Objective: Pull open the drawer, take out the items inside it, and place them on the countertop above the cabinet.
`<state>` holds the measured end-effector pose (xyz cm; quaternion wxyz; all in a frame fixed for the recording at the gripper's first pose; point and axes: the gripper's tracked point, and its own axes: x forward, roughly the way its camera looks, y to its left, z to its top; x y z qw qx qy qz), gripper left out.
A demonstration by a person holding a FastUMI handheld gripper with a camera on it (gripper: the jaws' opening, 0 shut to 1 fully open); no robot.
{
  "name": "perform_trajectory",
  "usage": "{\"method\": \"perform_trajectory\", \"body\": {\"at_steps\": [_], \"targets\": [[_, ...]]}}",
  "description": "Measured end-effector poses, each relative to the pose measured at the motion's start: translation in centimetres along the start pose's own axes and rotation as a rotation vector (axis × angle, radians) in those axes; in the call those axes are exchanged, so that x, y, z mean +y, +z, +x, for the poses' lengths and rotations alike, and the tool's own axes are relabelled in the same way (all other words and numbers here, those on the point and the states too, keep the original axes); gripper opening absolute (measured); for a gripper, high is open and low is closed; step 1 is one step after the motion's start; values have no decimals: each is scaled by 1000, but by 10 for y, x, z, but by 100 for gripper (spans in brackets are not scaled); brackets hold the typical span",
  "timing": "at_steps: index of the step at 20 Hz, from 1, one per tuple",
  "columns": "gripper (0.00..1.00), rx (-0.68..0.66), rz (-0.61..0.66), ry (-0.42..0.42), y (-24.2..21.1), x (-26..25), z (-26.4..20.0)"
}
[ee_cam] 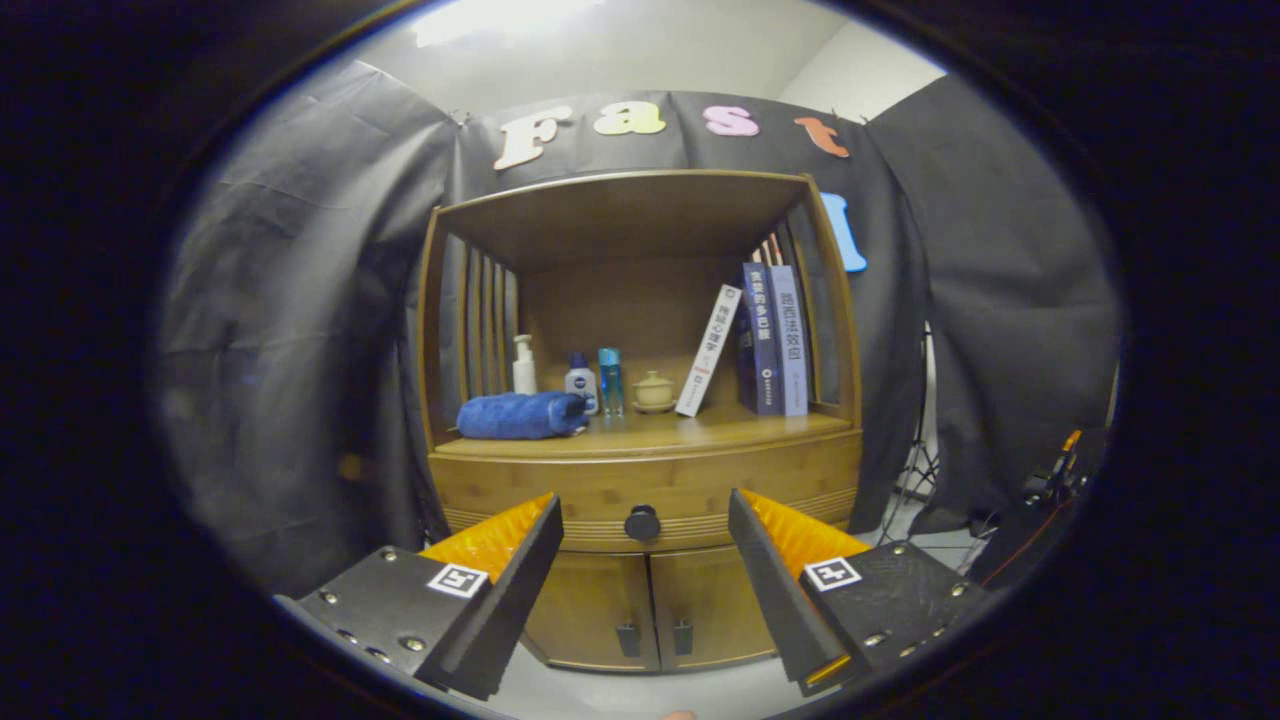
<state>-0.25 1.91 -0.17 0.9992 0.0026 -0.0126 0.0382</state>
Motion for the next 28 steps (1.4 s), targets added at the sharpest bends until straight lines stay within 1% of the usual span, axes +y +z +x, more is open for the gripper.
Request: {"method": "perform_trajectory", "body": {"at_steps": [3,7,9,15,19,20,21,23,24,26,28], "targets": [[99,-7,-2,-6,-4,0,6],[99,43,9,-39,-29,-1,28],[99,65,-11,-74,-45,-11,46],[99,120,-10,-63,-96,-7,113],[99,134,-15,-89,-112,-5,150],[87,144,-15,-105,-114,-7,158],[75,133,-8,-103,-114,-6,166],[50,130,-36,-103,-114,-5,179],[49,139,-49,-118,-116,-7,185],[48,117,-55,-116,-115,-8,183],[47,106,-23,-107,-119,-5,184]]}}
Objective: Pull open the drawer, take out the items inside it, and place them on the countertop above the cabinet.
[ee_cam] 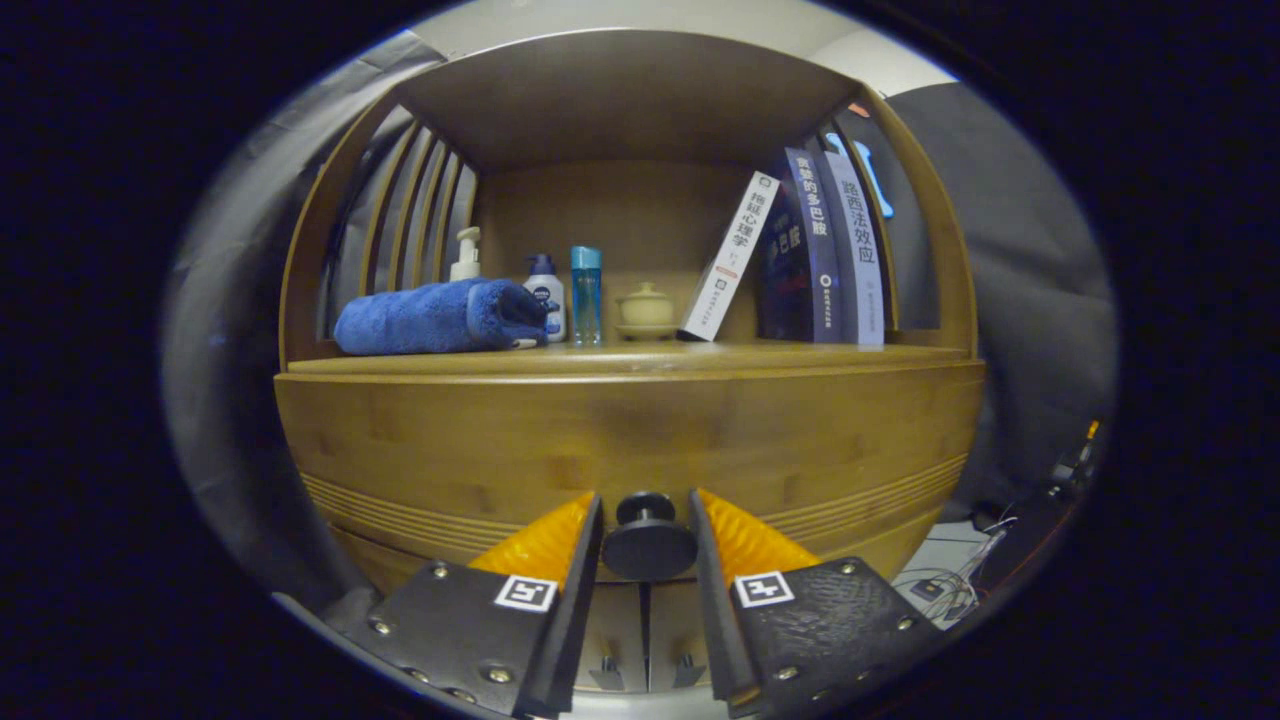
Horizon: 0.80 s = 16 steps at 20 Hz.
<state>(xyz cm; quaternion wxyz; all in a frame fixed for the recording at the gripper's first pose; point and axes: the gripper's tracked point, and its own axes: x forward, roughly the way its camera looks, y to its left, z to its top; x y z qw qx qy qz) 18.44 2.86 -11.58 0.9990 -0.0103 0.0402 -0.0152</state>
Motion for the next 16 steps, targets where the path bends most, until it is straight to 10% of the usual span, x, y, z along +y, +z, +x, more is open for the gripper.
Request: {"method": "perform_trajectory", "body": {"at_steps": [5,16], "targets": [[31,44,-34,50,-7,-5,-3],[31,87,-23,38,-12,-11,-106]]}}
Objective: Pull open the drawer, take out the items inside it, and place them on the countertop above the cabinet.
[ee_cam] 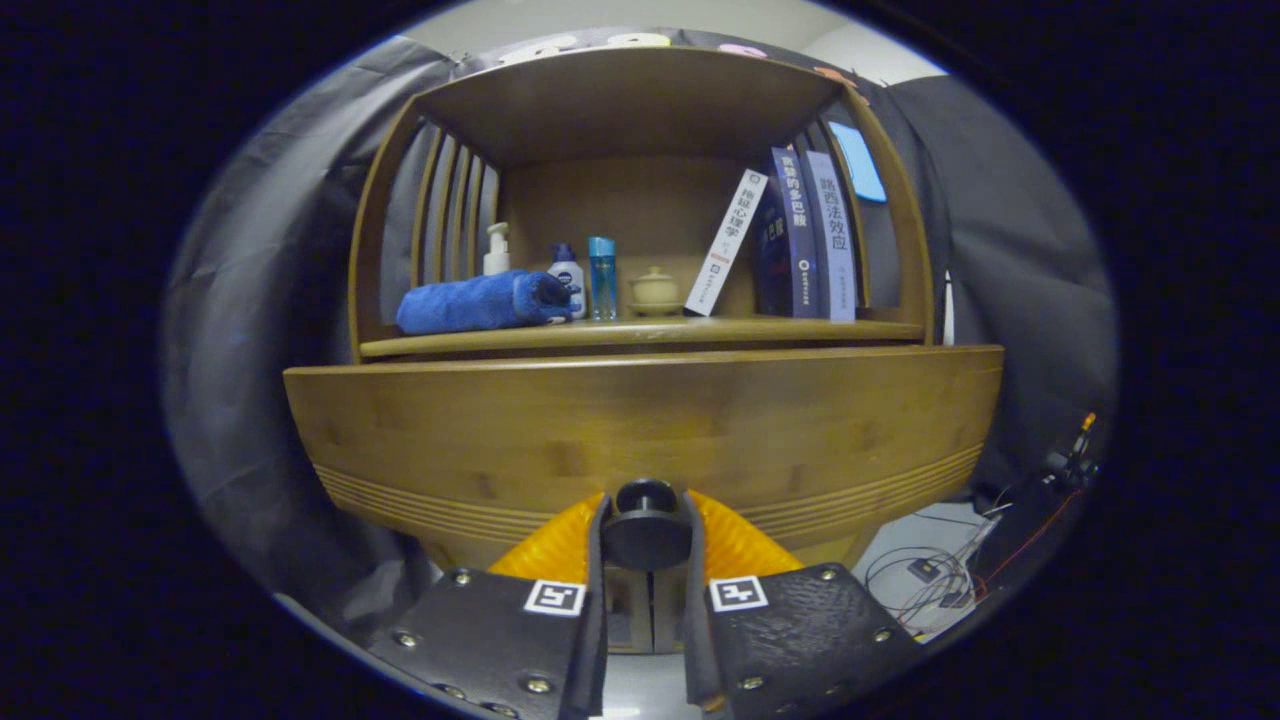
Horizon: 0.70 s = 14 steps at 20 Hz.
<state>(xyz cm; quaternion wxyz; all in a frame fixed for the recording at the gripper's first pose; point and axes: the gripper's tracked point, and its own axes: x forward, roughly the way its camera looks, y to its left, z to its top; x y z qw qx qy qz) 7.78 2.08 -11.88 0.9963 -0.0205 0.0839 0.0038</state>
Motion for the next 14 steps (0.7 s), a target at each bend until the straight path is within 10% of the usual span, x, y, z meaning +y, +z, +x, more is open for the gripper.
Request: {"method": "perform_trajectory", "body": {"at_steps": [14], "targets": [[31,56,-19,-21,-28,-17,-92]]}}
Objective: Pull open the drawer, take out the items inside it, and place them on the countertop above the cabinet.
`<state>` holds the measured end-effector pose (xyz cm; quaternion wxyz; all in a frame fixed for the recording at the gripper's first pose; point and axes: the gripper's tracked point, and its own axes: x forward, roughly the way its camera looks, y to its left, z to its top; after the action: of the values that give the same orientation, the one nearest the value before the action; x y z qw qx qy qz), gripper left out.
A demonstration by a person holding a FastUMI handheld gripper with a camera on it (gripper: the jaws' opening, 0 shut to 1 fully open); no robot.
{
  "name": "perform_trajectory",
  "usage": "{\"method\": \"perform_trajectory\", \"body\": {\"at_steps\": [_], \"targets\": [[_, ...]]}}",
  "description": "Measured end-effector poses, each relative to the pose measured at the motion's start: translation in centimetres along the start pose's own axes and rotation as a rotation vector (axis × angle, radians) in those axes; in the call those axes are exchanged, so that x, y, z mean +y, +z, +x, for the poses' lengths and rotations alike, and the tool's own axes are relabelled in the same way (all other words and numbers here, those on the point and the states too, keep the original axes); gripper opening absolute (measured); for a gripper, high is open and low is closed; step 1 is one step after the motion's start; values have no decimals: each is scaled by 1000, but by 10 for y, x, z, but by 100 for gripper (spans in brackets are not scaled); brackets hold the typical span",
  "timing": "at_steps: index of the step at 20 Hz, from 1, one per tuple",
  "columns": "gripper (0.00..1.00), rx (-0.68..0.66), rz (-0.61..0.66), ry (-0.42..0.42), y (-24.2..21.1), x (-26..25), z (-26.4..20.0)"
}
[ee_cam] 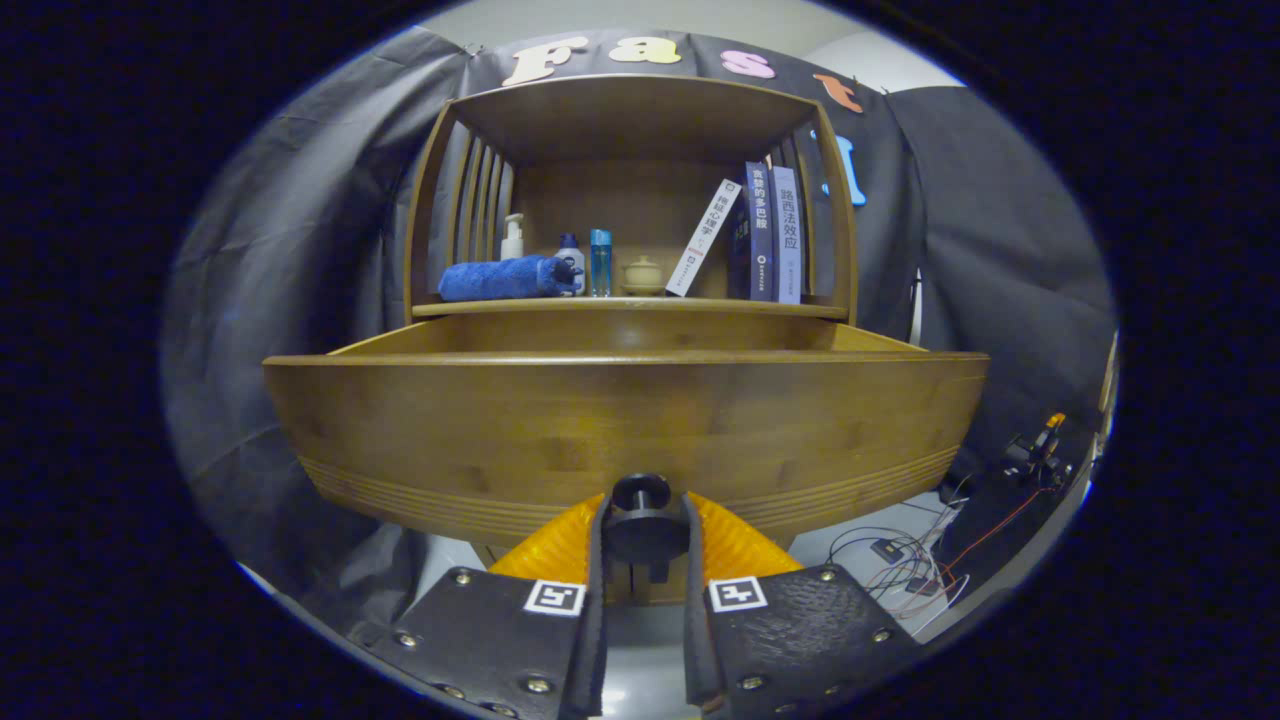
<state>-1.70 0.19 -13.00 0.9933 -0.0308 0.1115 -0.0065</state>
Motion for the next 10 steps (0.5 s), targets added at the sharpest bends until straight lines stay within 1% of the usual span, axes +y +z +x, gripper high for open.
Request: {"method": "perform_trajectory", "body": {"at_steps": [3,5,6,7,8,10], "targets": [[31,12,13,12,-1,0,-2],[50,-16,71,64,15,9,-10],[60,-17,68,62,27,6,-12],[70,-14,55,24,36,-2,-12],[80,-27,46,6,49,-7,-19],[100,-59,39,-9,77,-11,-24]]}}
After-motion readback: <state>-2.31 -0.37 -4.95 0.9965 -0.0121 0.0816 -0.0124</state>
